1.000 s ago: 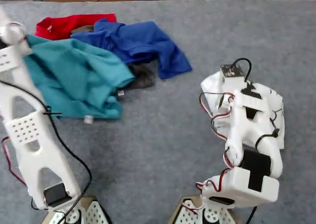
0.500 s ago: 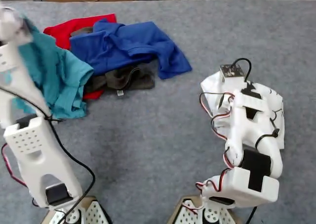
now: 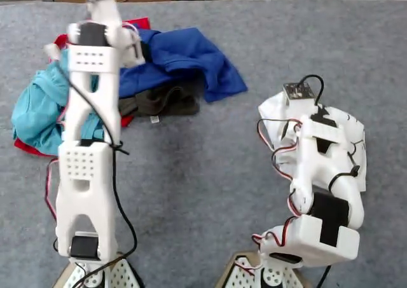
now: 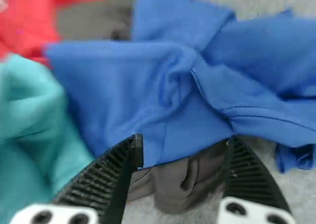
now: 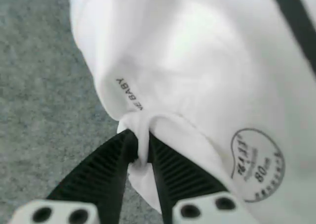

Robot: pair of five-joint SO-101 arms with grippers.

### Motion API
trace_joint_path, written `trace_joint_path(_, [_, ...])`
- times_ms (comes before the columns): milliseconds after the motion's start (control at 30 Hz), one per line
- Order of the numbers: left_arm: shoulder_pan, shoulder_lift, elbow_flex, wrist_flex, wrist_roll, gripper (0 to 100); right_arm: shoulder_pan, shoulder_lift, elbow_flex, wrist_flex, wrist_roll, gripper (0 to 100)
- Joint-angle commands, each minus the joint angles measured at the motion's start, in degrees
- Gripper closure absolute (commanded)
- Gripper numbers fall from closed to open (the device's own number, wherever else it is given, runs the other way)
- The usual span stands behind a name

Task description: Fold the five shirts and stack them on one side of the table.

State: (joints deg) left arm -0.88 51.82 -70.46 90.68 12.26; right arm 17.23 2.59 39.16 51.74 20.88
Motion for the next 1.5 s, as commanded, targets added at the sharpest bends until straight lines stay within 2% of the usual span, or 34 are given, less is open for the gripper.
trace_joint_path(0, [0.9, 6.7, -0.2, -3.8, 0.8, 72, -2.1, 0.6, 1.3, -1.5, 0.3, 98.4])
trace_joint_path(167, [-2.0, 16.6, -1.0, -6.2, 2.4, 74, -2.1, 0.6, 1.3, -1.5, 0.4, 98.4])
trace_joint_path(267, [-2.8, 17.1, -5.3, -6.1, 1.4, 83, -2.1, 0.6, 1.3, -1.5, 0.4, 98.4])
trace_joint_path(367, [-3.0, 18.0, -6.1, -6.2, -3.3, 96, -2.1, 0.6, 1.3, -1.5, 0.4, 98.4])
trace_joint_path(400, [-3.1, 18.2, -6.1, -5.7, -5.0, 98, -2.1, 0.6, 1.3, -1.5, 0.4, 98.4])
trace_joint_path(567, [-5.3, 16.9, -9.4, 1.0, -7.6, 97, -2.1, 0.6, 1.3, -1.5, 0.4, 98.4])
trace_joint_path(767, [-12.1, 13.9, -24.6, 9.8, -7.6, 97, -2.1, 0.7, 1.3, -1.5, 0.4, 98.4])
trace_joint_path(1300, [-38.3, -10.3, -24.1, 10.2, -7.6, 97, -2.1, 0.7, 1.3, -1.5, 0.4, 98.4])
trace_joint_path(1467, [-42.9, -15.0, -24.1, 10.2, -7.6, 97, -2.1, 0.7, 1.3, -1.5, 0.4, 98.4])
